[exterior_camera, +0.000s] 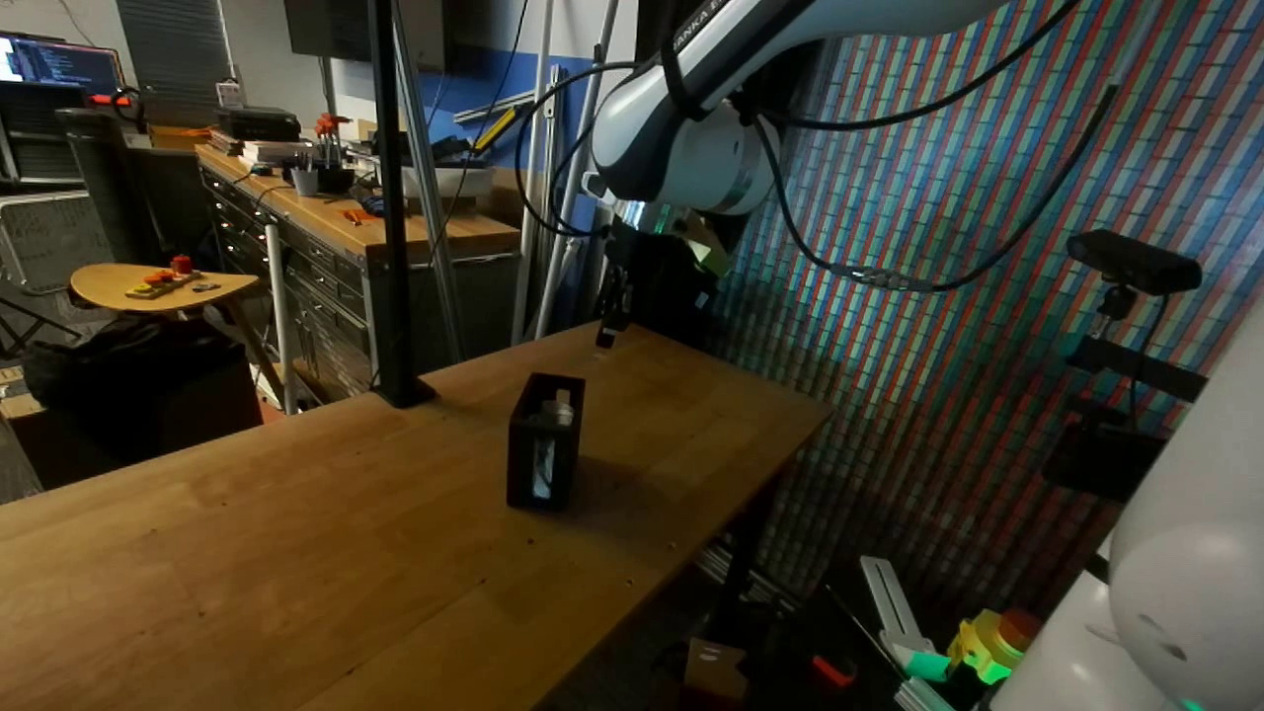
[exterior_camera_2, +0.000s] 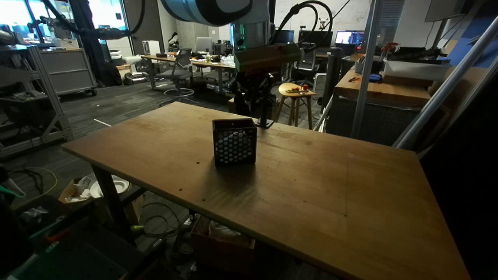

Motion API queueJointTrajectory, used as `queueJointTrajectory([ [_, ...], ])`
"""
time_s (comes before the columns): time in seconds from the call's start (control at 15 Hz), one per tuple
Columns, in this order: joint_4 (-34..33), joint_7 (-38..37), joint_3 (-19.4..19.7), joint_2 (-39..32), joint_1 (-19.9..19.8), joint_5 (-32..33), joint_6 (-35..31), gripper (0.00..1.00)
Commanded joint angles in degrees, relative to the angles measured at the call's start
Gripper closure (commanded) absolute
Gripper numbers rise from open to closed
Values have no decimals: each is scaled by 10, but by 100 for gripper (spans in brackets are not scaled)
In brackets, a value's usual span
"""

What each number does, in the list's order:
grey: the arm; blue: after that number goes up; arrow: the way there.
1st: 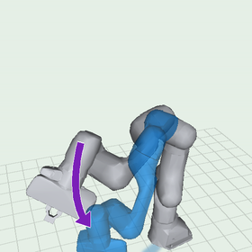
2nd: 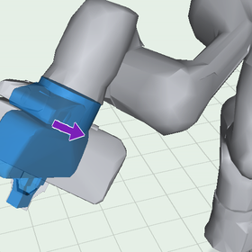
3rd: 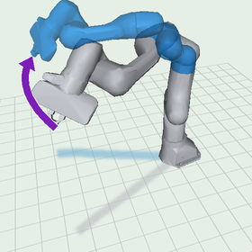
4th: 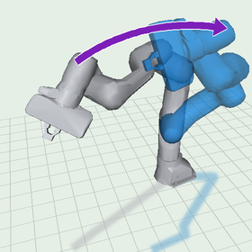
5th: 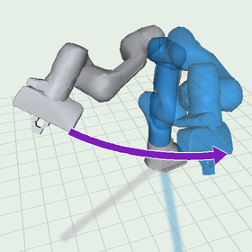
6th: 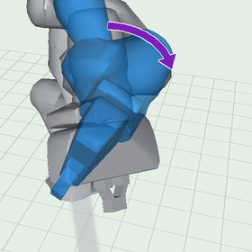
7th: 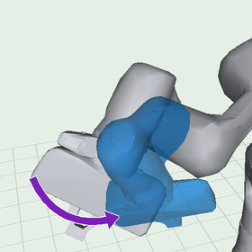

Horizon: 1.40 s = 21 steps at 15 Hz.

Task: Put the white towel inside the black box

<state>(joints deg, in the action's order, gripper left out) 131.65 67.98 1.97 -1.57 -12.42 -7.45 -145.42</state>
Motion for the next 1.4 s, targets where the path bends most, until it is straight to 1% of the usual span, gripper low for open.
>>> queueJointTrajectory([
  [0.0, 30, -7, 21, 37, 18, 24, 6, 99],
  [0.4, 26, -19, 22, 33, 35, 51, 8, 99],
  [0.73, 5, -58, 16, 18, 53, 72, 16, 99],
  [1.33, -48, -133, 6, -18, 83, 65, 39, 99],
])
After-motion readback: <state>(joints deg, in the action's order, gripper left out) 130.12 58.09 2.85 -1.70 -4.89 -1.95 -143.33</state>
